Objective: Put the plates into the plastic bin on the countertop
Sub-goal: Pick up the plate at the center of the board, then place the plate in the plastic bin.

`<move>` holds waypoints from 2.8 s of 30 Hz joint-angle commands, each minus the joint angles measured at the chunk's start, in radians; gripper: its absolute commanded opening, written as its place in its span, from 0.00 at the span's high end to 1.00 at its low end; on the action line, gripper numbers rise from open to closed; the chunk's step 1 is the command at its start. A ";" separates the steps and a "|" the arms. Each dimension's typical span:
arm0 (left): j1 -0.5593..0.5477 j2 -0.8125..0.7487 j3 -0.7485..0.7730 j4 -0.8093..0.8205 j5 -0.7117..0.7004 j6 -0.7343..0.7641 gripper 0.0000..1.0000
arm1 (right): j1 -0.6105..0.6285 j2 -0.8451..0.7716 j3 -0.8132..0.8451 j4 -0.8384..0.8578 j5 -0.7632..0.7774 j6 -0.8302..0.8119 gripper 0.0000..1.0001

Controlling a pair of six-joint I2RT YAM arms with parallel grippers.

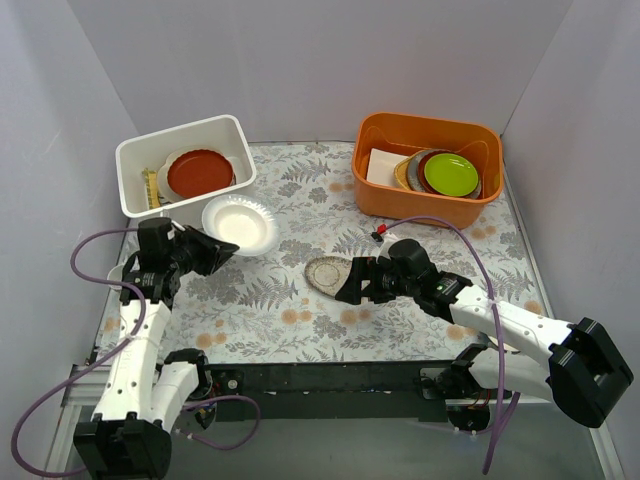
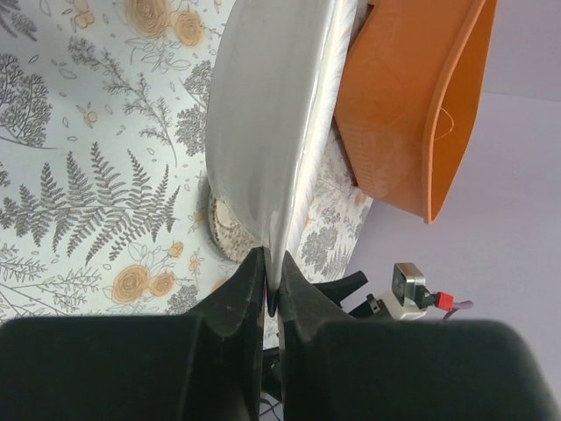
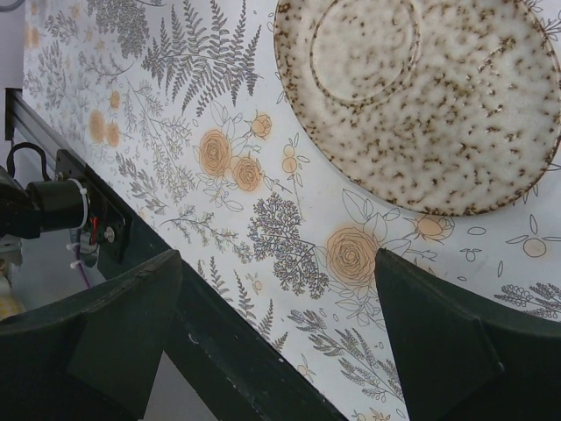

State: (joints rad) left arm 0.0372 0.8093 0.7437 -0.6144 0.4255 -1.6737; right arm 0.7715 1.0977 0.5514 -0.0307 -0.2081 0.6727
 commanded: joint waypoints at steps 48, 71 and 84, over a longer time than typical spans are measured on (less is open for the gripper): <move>0.296 0.682 0.571 0.349 0.139 0.019 1.00 | -0.086 -0.015 -0.053 0.008 -0.033 -0.067 0.02; 0.316 0.892 0.586 0.446 0.176 -0.023 1.00 | -0.115 0.011 -0.047 0.005 -0.056 -0.085 0.02; 0.362 0.900 0.510 0.464 0.165 -0.041 0.70 | -0.123 0.018 -0.053 0.006 -0.066 -0.087 0.02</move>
State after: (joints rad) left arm 0.3813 1.7447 1.2675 -0.1787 0.5697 -1.7157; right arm 0.6537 1.1084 0.4934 -0.0498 -0.2642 0.5987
